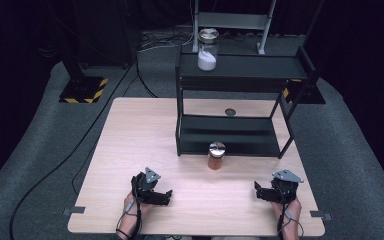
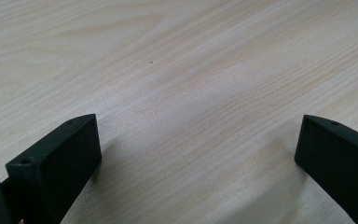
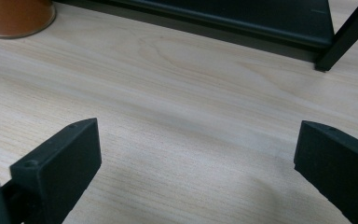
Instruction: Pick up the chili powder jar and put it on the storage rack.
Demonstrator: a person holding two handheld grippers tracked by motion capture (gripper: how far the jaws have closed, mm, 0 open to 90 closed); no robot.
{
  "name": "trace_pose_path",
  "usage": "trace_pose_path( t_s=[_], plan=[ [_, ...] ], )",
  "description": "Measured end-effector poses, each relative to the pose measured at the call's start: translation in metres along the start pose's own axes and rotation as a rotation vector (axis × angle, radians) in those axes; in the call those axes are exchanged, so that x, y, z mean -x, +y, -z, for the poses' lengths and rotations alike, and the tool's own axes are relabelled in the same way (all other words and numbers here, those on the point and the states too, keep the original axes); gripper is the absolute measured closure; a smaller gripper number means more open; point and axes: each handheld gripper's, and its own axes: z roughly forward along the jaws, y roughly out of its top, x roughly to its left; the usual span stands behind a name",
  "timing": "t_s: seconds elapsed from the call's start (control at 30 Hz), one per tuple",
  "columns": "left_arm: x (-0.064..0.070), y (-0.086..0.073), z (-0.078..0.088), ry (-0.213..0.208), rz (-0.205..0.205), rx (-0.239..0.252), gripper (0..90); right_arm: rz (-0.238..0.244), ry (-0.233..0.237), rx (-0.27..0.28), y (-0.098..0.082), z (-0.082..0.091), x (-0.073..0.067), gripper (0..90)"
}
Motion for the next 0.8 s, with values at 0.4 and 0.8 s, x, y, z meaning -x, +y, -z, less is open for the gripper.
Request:
trace_pose_path(
  t_s=[0.4,0.8],
  plan=[
    [0.000,-0.002,0.000,0.001,-0.001,0.005,0.0,0.041,0.057,0.000,0.024,0.013,-0.005,0.0],
    [0.000,-0.001,0.000,0.002,0.000,0.004,0.0,0.139,0.206,0.030,0.061,-0.008,-0.026,0.0]
  ],
)
